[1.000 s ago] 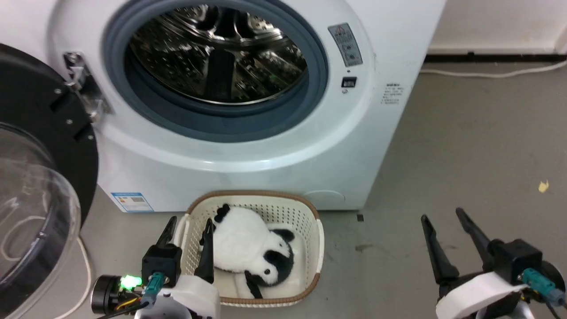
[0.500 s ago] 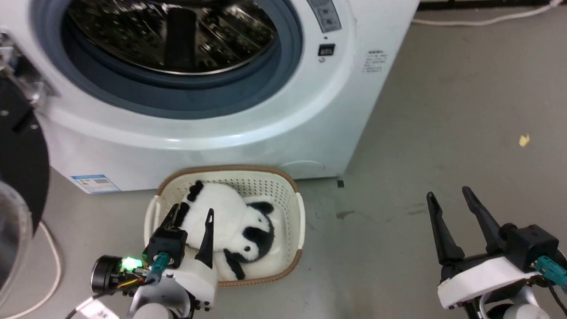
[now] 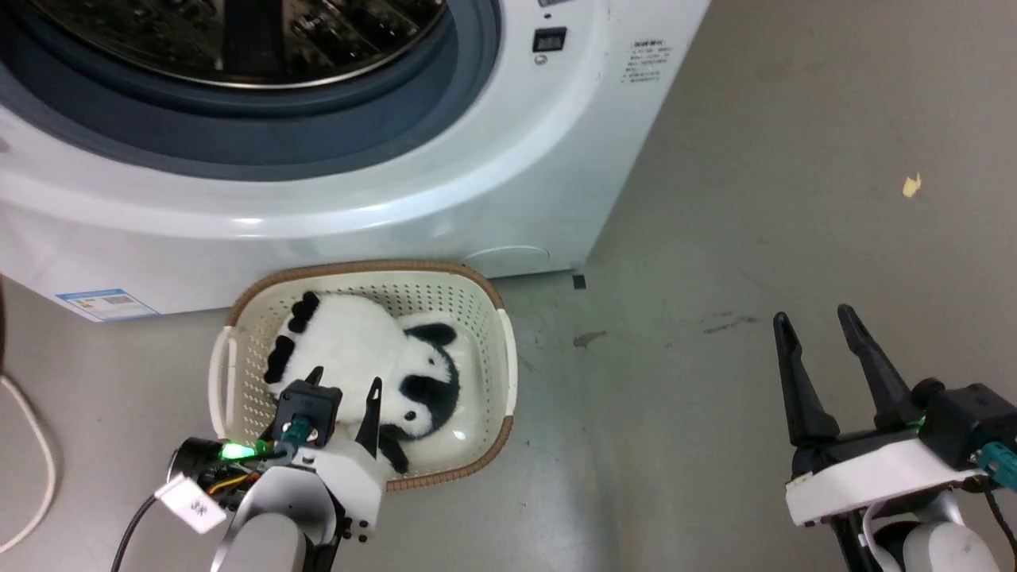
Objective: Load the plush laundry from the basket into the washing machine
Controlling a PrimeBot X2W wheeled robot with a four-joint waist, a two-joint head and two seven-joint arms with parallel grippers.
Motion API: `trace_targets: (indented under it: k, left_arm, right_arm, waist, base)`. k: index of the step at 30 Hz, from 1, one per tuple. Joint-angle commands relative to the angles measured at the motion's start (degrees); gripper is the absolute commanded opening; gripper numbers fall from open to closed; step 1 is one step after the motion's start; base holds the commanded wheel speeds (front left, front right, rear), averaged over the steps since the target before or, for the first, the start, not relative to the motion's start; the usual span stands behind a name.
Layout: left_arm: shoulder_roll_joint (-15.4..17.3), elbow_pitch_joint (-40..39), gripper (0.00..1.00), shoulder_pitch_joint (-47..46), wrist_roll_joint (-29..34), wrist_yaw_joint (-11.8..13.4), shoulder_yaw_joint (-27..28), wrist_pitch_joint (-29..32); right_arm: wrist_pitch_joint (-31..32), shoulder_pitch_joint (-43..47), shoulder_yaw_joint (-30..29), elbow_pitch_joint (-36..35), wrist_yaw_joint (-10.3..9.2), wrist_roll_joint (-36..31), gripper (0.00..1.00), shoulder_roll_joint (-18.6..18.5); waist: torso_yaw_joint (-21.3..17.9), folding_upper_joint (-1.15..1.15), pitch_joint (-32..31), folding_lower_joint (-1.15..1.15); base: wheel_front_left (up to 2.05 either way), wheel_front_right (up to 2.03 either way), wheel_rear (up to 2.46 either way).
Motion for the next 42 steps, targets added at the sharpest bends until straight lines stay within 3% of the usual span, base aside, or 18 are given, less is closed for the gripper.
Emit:
trace_targets:
  k: [1,8,42]
  left_arm:
    - [0.7,1.7,1.00,-2.0,-0.3,-0.3,-0.4,0.4]
    - [2.4,6.8,1.00,-5.6,-1.7,1.0,0.2,3.1]
    - [16.0,20.7,1.00,-28.0,1.4,-1.2,-9.0,23.6]
  right_arm:
    - [-0.7,-1.5,0.1,-0.1,-0.03,0.9,1.00,0.0]
    - [-1.5,-2.7,1.0,-0.1,-0.03,2.7,1.00,0.0]
    - [-5.6,-8.9,2.0,-0.7,-0.04,14.1,1.00,0.0]
  waist:
    - [-0.8,0.00,1.2,-0.01]
    - [-2.6,0.00,4.0,-0.01]
    - [-12.4,0.00,22.3,-0.01]
  base:
    - [0.00,0.00,0.00]
    - [0.00,0.00,0.00]
    - [0.00,0.00,0.00]
